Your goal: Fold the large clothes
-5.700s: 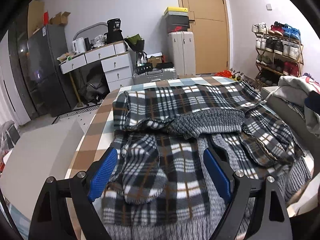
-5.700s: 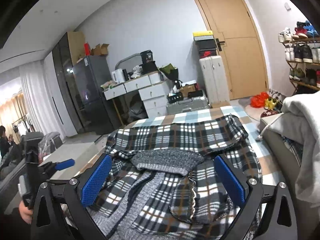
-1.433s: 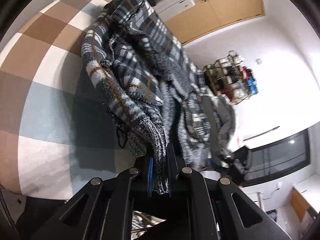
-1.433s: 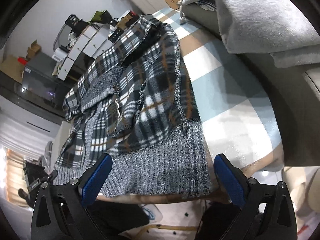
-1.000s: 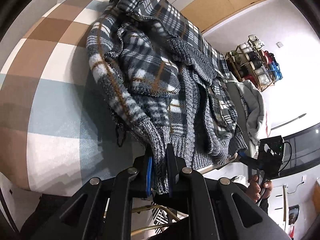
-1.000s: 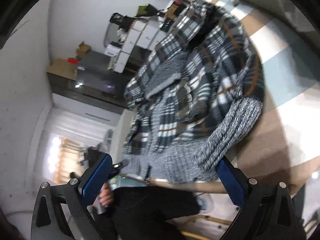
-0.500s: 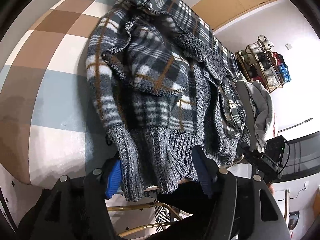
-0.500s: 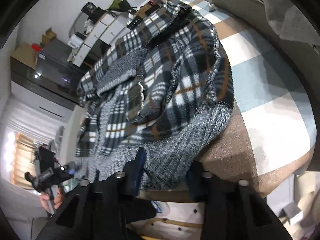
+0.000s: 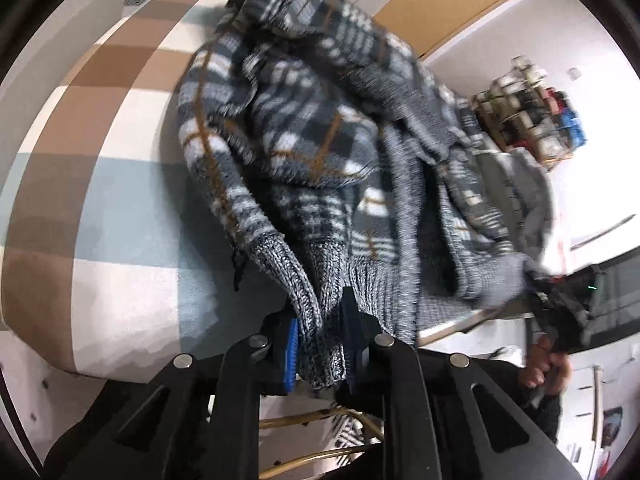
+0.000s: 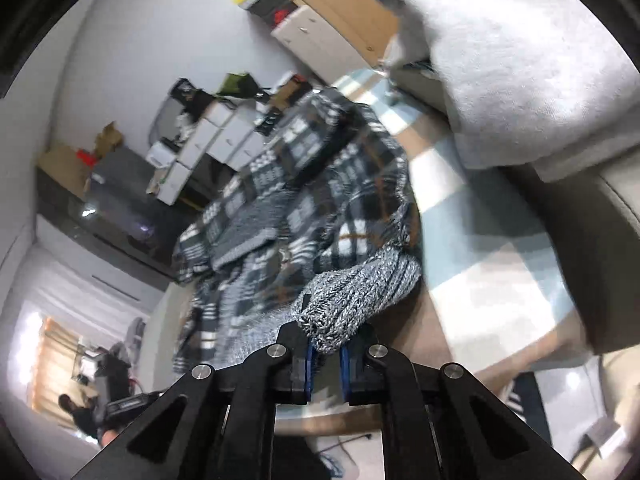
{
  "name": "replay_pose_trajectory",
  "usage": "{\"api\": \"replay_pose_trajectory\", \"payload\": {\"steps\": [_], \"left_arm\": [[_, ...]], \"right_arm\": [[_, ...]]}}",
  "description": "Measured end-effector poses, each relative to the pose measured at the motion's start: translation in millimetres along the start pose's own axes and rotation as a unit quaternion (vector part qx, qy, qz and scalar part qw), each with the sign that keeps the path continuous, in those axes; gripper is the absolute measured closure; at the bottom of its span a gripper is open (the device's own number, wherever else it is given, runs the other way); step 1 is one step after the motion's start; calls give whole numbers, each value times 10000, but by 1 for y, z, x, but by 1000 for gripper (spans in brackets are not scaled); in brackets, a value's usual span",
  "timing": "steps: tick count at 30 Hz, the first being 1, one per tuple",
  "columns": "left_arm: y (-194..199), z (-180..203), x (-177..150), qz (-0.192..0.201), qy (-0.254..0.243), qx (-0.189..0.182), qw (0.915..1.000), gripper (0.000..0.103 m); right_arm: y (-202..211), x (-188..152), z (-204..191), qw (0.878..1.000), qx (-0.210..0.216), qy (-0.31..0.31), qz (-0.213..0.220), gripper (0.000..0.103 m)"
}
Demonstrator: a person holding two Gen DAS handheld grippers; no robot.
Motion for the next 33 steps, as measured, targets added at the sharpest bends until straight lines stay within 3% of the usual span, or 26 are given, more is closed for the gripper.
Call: {"api": "replay_pose_trajectory", "payload": {"steps": [3,5,7,9,14,15,19,23,24,26,27,29,30,33], "left_arm": [[10,-8,3,157,217,-384,9989,93],[12,-13,4,158,320,-526,9980,93],[7,-11,4,59,278,-446,9986,93],[0,-8,4,-66,191,-285,9994,93],[-11,-4,2,-334,267,-69,9991,92],[-12,-5,2,-377,299,-49,9988,89],[-11,-8,-1,-434,394,-155,9982,61],[-13,-2,-1,-377,263,-191,9988,50],[-12,0,-2,-322,250,-160,9990,50],[-16,4,0,-270,184,-45,9995,50],[-17,6,0,-234,156,1,9996,50],[-20,10,-1,-198,63,124,9997,66],[-24,10,-2,-259,39,237,9994,90],[-23,10,-6,-159,108,368,9991,92]], "right_arm": [[-15,-3,-1,9993,-120,42,-342,93],[-31,-8,-2,9969,116,-85,-772,90],[-38,-12,-3,9950,70,-84,-989,89],[-46,-16,-4,9921,298,-178,-1204,84],[-53,-23,2,9877,449,-492,-1413,59],[-51,-23,2,9889,392,-469,-1354,58],[-50,-22,-2,9920,296,-316,-1182,48],[-54,-23,-15,9948,141,67,-1003,42],[-56,-24,-19,9954,48,171,-945,43],[-56,-24,-21,9948,-240,404,-900,71],[-56,-24,-21,9939,-400,505,-897,95],[-52,-23,-22,9942,-418,545,-832,95],[-46,-21,-22,9951,-374,577,-707,96],[-24,-16,-20,9973,-303,616,-246,96]]}}
Point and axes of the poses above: each gripper's, at about its wrist camera, not at the fingertips, and y roughly against the way its jaws point, z to its right, x to its top, the point moved 2 cm from there along -y, roughly the way its jaws point, and after that the axes turned 4 degrees about z, right-handed, at the moved point
